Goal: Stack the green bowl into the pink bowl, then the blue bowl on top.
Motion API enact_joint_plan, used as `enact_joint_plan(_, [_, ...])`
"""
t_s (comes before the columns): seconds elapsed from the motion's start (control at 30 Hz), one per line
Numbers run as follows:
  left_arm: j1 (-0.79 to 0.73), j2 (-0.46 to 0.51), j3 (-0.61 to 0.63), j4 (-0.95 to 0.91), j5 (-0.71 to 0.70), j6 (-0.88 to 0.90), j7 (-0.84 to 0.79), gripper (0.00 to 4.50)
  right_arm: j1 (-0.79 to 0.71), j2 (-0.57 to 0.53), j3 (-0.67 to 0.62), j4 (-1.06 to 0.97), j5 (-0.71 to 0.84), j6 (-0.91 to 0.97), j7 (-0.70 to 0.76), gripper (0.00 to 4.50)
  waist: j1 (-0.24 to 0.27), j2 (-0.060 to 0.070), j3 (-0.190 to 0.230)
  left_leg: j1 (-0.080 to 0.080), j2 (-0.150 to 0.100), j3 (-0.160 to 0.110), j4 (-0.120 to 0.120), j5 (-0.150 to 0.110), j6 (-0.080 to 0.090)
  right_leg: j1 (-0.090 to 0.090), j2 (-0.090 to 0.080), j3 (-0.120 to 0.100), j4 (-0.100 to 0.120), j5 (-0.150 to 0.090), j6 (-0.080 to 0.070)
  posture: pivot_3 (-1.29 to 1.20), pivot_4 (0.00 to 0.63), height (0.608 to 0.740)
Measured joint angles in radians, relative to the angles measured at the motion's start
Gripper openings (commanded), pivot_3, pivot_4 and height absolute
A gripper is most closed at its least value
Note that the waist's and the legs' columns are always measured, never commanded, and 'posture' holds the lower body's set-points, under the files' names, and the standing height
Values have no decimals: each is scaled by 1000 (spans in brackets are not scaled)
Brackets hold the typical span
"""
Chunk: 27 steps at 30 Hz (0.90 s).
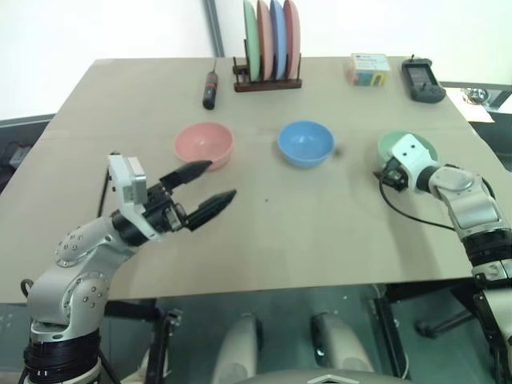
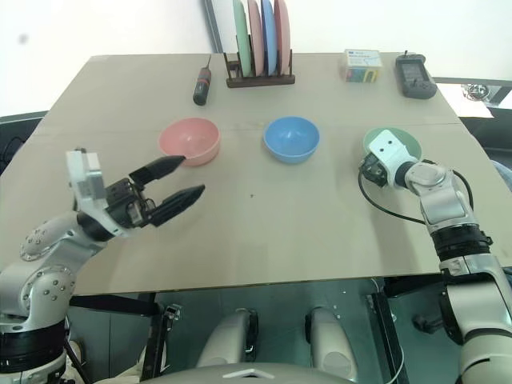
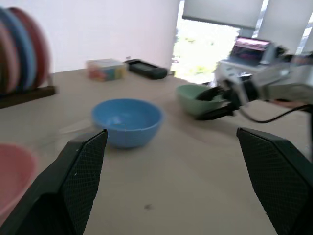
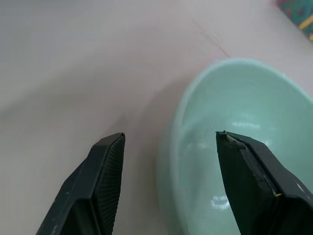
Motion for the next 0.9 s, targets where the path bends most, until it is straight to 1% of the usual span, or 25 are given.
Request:
enact_joint_plan(0.07, [-37, -1, -55, -2, 105, 28, 108, 4500, 45, -6, -32, -104, 52, 5, 45, 3079, 6, 0, 0, 0, 0, -1, 0, 0, 0, 1, 0, -1, 0, 0, 0, 0, 150, 740])
enact_joint_plan(0.1, [-61, -1, -88, -3, 149, 54, 156, 4500, 68, -16, -38, -153, 71, 6, 67, 3296, 11, 0, 0, 0, -1, -1, 0, 0, 0, 1, 0, -1, 0, 0, 0, 0, 150, 740])
enact_joint_plan(0.13, [-86, 0, -121, -3, 189, 85, 196, 4500, 90, -23, -44, -193, 83, 8, 83, 3630, 13, 0, 0, 0, -1, -1, 1, 0, 0, 1, 0, -1, 0, 0, 0, 0, 150, 740])
enact_joint_plan(0.17, [-119, -2, -154, -3, 219, 123, 232, 4500, 109, -24, -58, -228, 99, 22, 85, 3792, 15, 0, 0, 0, -1, -1, 1, 0, 0, 1, 0, -1, 0, 0, 1, 0, 150, 740])
enact_joint_plan(0.2, [-155, -5, -180, -2, 241, 160, 258, 4500, 122, -21, -75, -255, 121, 41, 86, 4196, 17, 0, 0, 0, -1, -1, 1, 0, 0, 1, 0, -1, 0, 0, 1, 0, 150, 740])
enact_joint_plan(0.23, [-185, -2, -205, 0, 270, 192, 280, 4500, 127, -19, -83, -273, 137, 54, 89, 4445, 18, 0, 0, 0, -1, -1, 1, 0, 0, 1, 0, -1, 0, 1, 1, 0, 150, 740])
enact_joint_plan(0.27, [-220, 6, -237, 3, 302, 225, 300, 4500, 129, -14, -91, -300, 159, 68, 95, 4445, 18, 0, 0, 1, -1, -1, 1, 0, 0, 1, 0, -1, 1, 1, 1, 0, 150, 740])
enact_joint_plan(0.3, [-310, 49, -335, 44, 376, 277, 298, 4500, 154, -6, -119, -356, 202, 92, 107, 4445, 22, -1, 0, 1, -1, -2, 2, 0, 0, 1, 1, -1, 4, 0, 1, 0, 150, 740])
enact_joint_plan(0.33, [-405, 98, -434, 105, 446, 318, 281, 4500, 164, 19, -118, -433, 248, 106, 122, 4445, 21, -1, 1, 1, 0, -4, 2, 0, 0, 1, 3, -2, 4, 0, 1, 0, 150, 740])
enact_joint_plan(0.37, [-475, 118, -496, 143, 498, 338, 264, 4500, 170, 40, -106, -502, 285, 113, 137, 4445, 20, -1, 0, 1, 0, -5, 2, 0, 0, 1, 3, -2, 5, -1, 2, 0, 150, 740])
enact_joint_plan(0.43, [-591, 123, -609, 191, 563, 391, 219, 4500, 182, 57, -94, -598, 322, 130, 145, 4445, 17, -1, 0, 1, 0, -4, 2, 0, 0, 1, 3, -2, 5, -1, 2, 0, 150, 740])
enact_joint_plan(0.57, [-728, 90, -761, 324, 638, 488, 145, 4500, 210, 69, -84, -667, 309, 108, 123, 4445, 18, -1, 1, -1, 0, -4, 2, 0, 0, -1, 2, -2, 5, 0, 2, 0, 150, 740])
enact_joint_plan(0.67, [-796, 69, -843, 393, 686, 510, 97, 4500, 217, 85, -84, -695, 306, 89, 98, 4445, 20, -1, 1, -2, 0, -4, 2, 0, 0, -2, 2, -2, 4, 0, 1, 0, 150, 740])
enact_joint_plan(0.77, [-842, 67, -898, 437, 734, 512, 55, 4500, 232, 93, -101, -738, 340, 121, 76, 4445, 19, -1, 1, -2, 0, -4, 2, 0, 0, -2, 2, -2, 5, 0, 1, 0, 150, 740])
enact_joint_plan(0.9, [-853, 77, -915, 491, 795, 519, 19, 4500, 248, 95, -126, -790, 364, 151, 35, 4445, 18, -1, 1, -2, 0, -4, 2, 0, 0, -3, 2, -2, 6, 0, 1, 0, 150, 740])
